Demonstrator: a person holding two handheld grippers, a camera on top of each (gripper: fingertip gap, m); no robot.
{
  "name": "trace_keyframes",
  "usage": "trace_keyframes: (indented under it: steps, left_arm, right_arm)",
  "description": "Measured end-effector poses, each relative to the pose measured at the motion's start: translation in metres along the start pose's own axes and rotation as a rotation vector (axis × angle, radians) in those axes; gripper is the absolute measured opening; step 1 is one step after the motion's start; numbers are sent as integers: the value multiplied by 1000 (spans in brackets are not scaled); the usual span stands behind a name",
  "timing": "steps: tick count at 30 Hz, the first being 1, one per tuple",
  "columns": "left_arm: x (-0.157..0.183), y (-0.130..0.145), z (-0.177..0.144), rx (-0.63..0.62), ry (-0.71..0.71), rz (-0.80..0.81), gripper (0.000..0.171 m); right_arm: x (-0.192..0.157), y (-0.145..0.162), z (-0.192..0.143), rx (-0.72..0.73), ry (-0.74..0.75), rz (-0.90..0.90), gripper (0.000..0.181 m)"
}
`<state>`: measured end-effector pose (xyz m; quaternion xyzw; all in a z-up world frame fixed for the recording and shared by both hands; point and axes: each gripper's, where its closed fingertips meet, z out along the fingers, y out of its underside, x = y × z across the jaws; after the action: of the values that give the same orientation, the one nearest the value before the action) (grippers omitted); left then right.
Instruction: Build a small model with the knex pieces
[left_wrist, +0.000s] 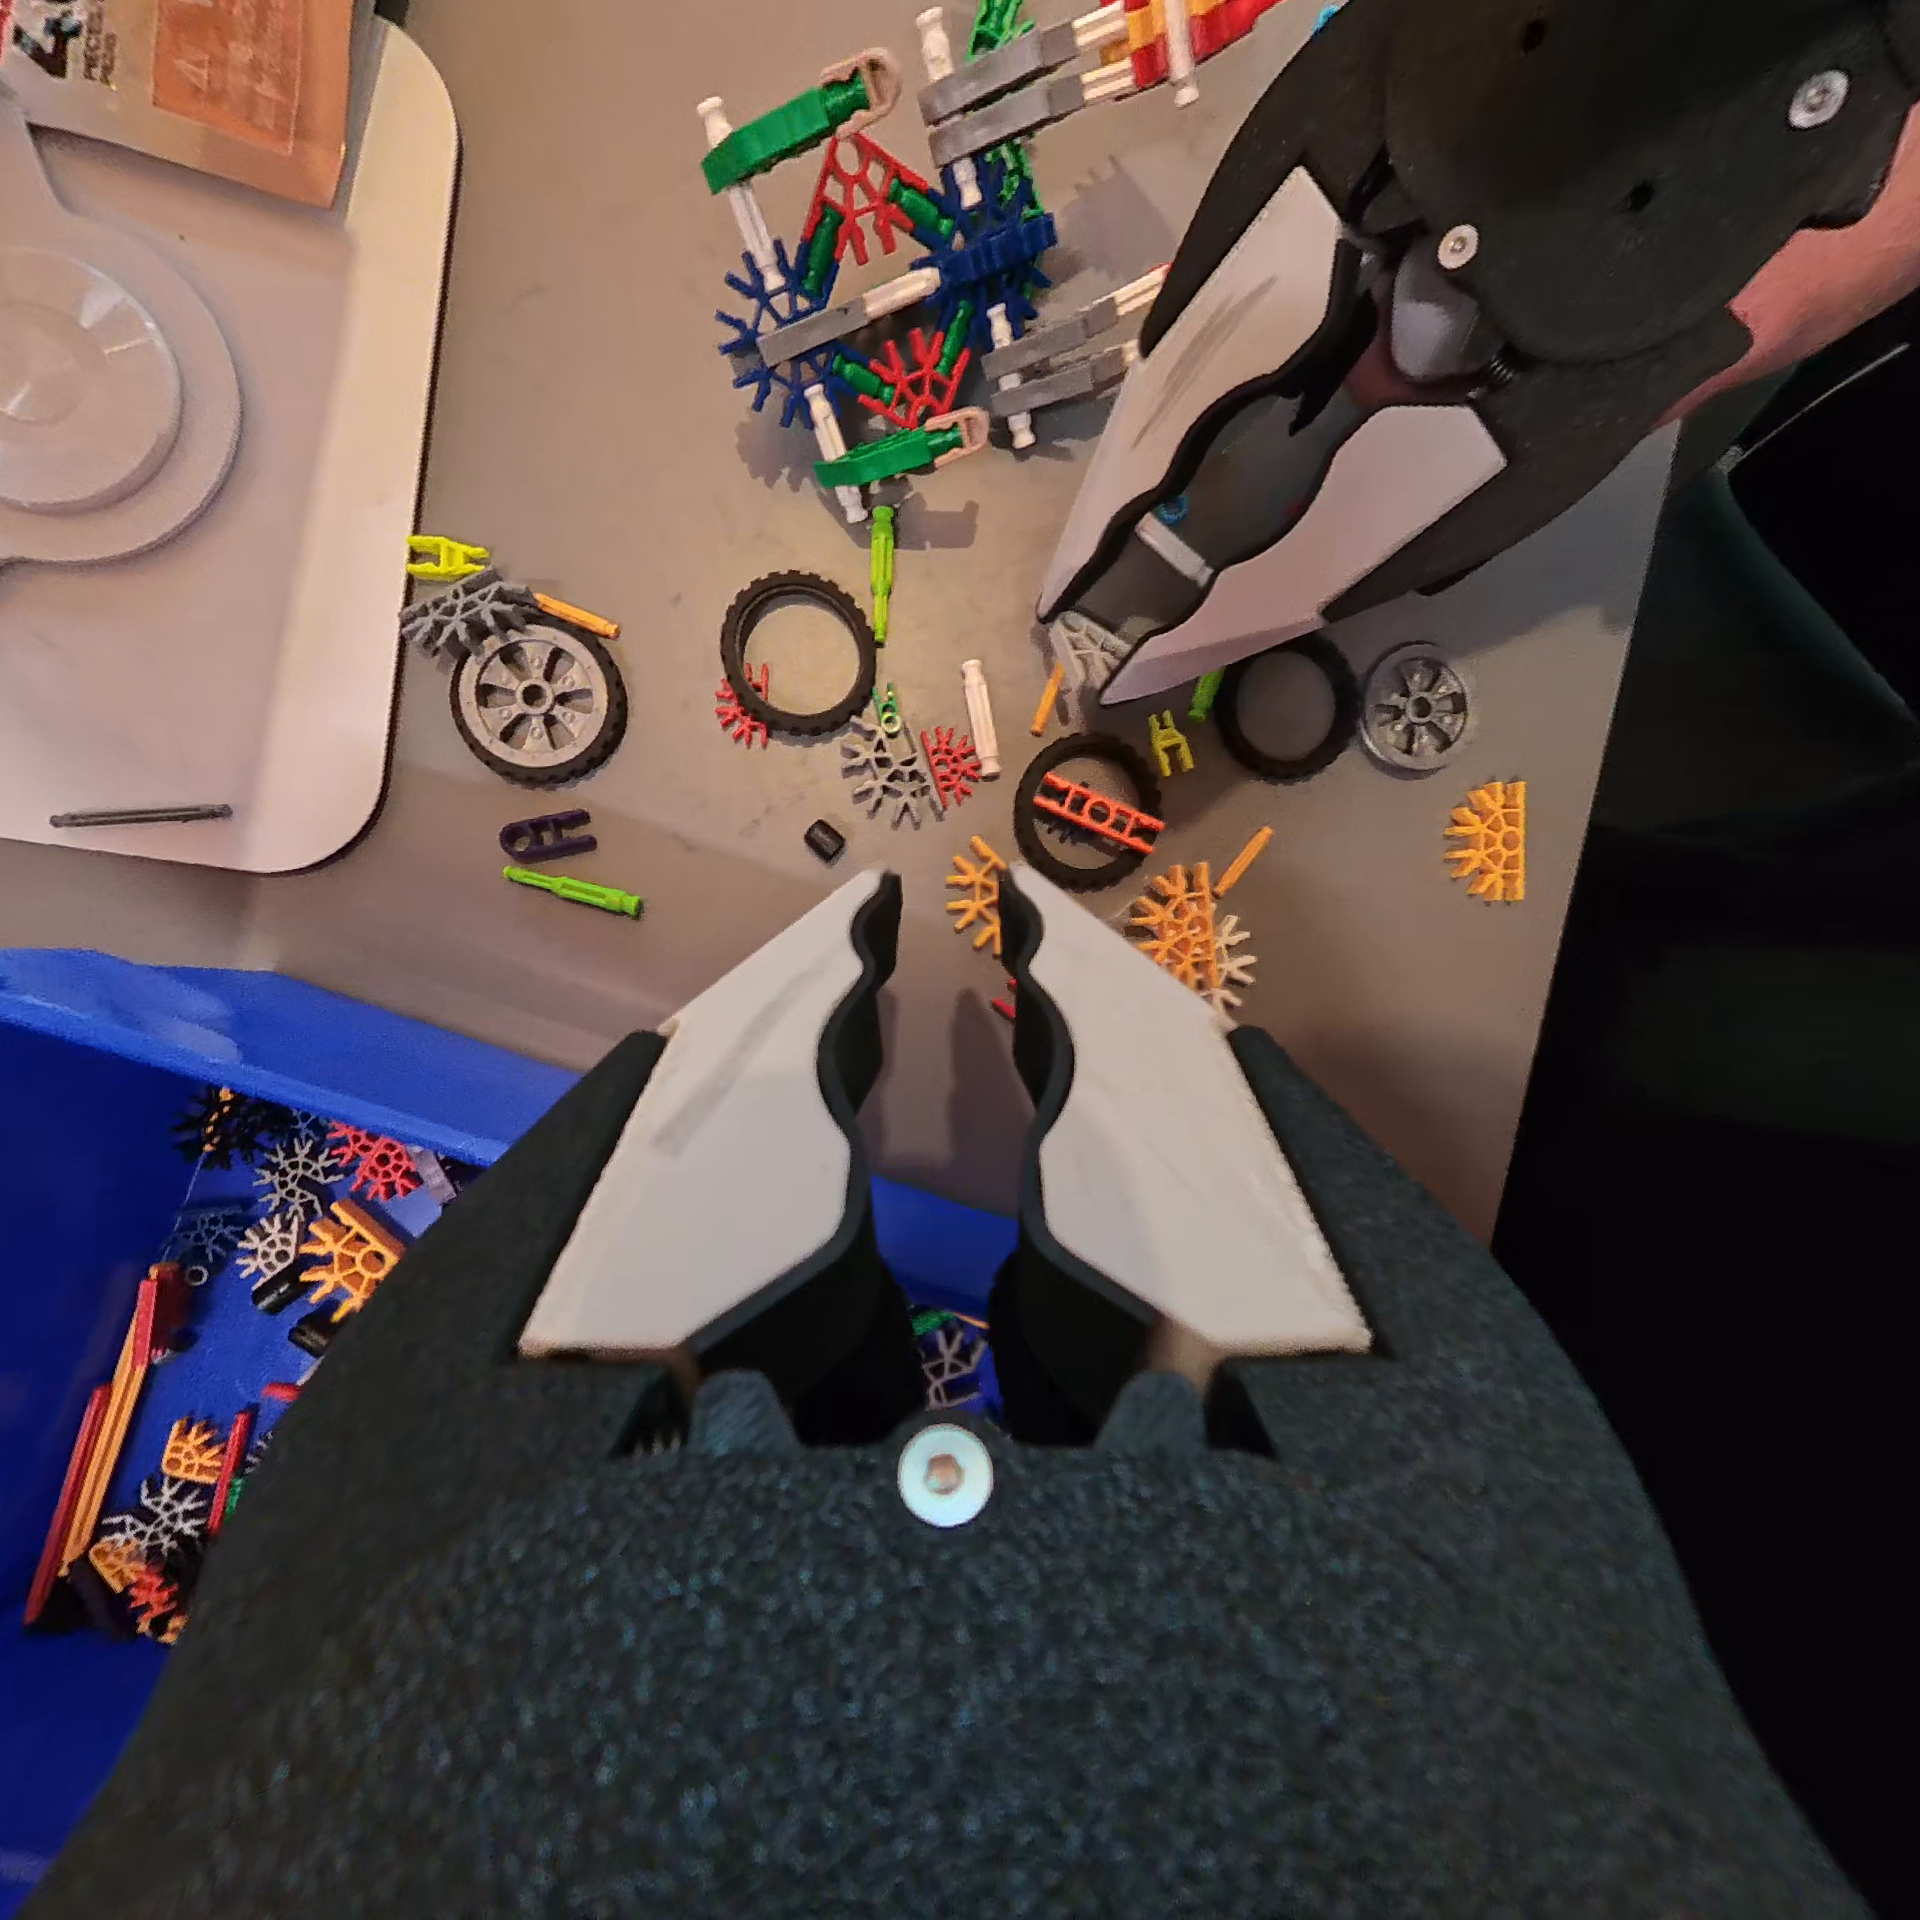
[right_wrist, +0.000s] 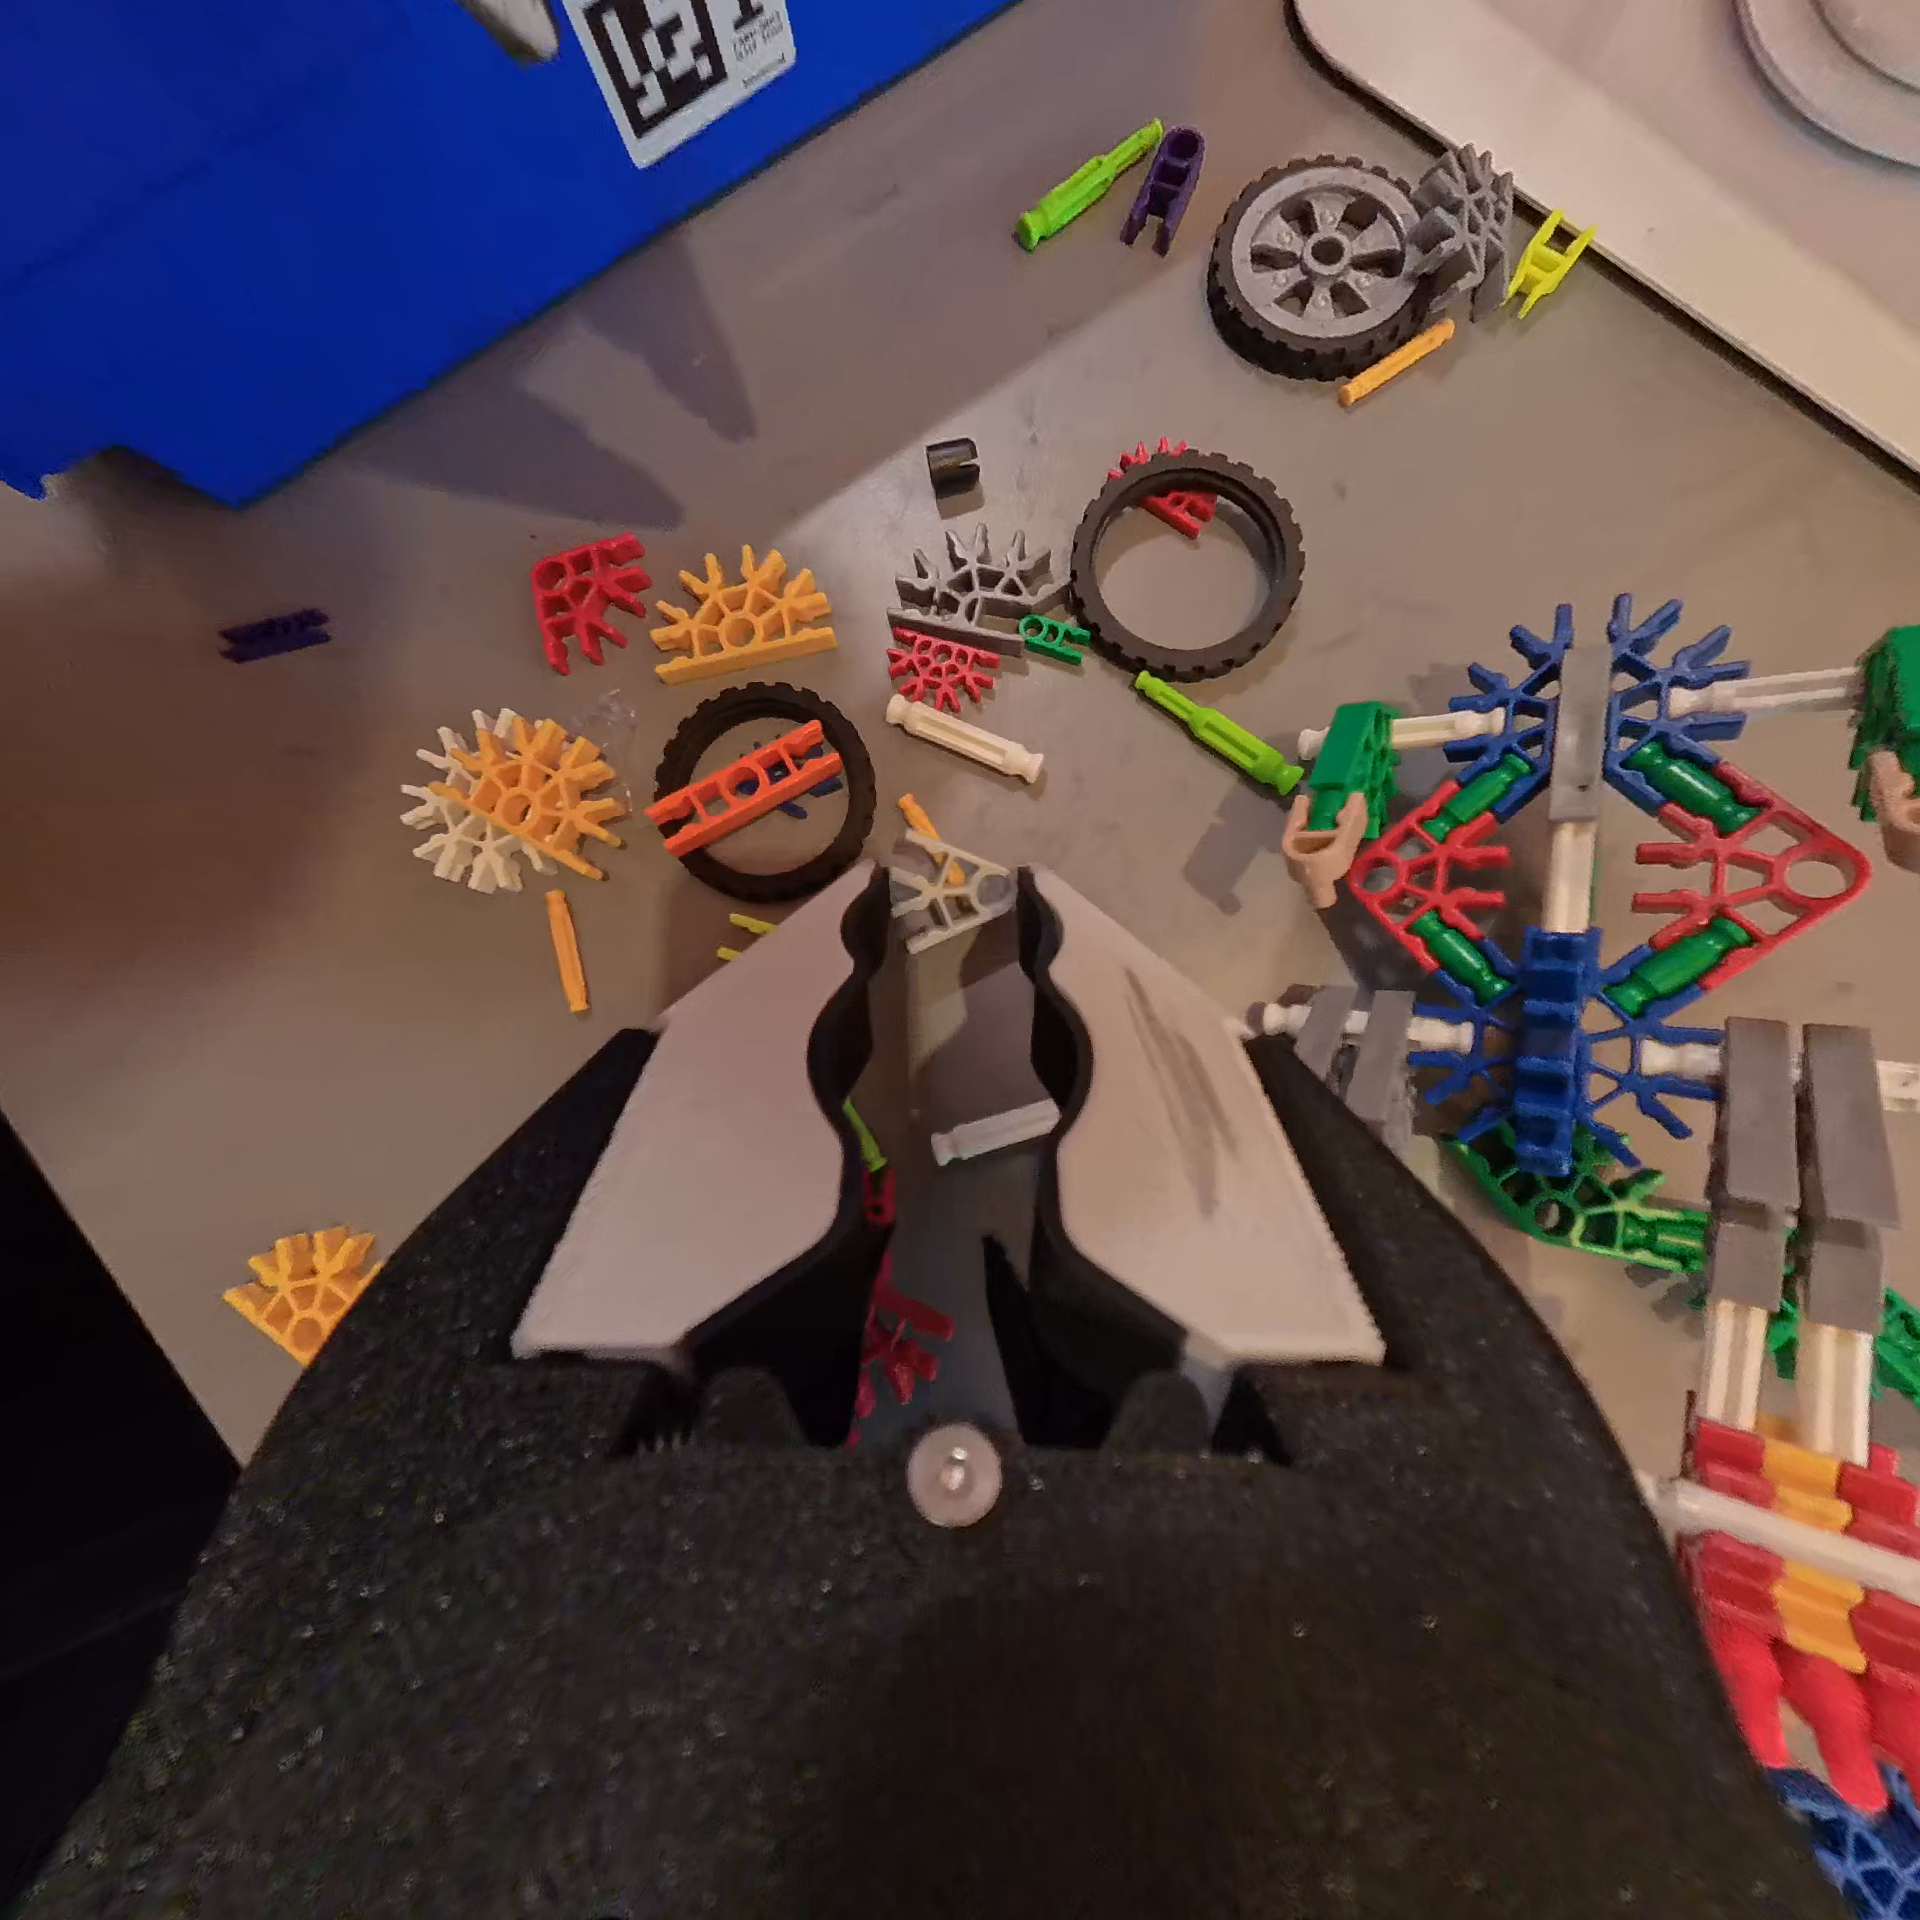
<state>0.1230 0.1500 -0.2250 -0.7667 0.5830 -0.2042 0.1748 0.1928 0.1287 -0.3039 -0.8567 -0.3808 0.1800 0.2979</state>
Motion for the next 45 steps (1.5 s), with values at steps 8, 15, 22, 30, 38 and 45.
trace_keyframes:
  steps: [8, 15, 22, 30, 38, 45]
  left_arm:
    - [50, -16, -2, 51, 79, 46, 18]
    - [127, -33, 25, 119, 235, 56, 24]
    - [152, -17, 66, 109, 221, 132, 35]
    - [168, -6, 87, 114, 223, 128, 35]
    - [159, 26, 103, 102, 130, 137, 38]
    - [151, 27, 102, 136, 75, 136, 41]
  right_arm:
    - [-2, 3, -34, 79, -28, 94, 24]
    - [-2, 30, -66, 64, -16, 130, 24]
    - [-4, 62, -78, -2, 30, 135, 24]
    - [11, 84, -88, -24, 119, 166, 24]
    - [21, 98, -75, -67, 186, 138, 25]
    - [-6, 81, -80, -31, 131, 79, 27]
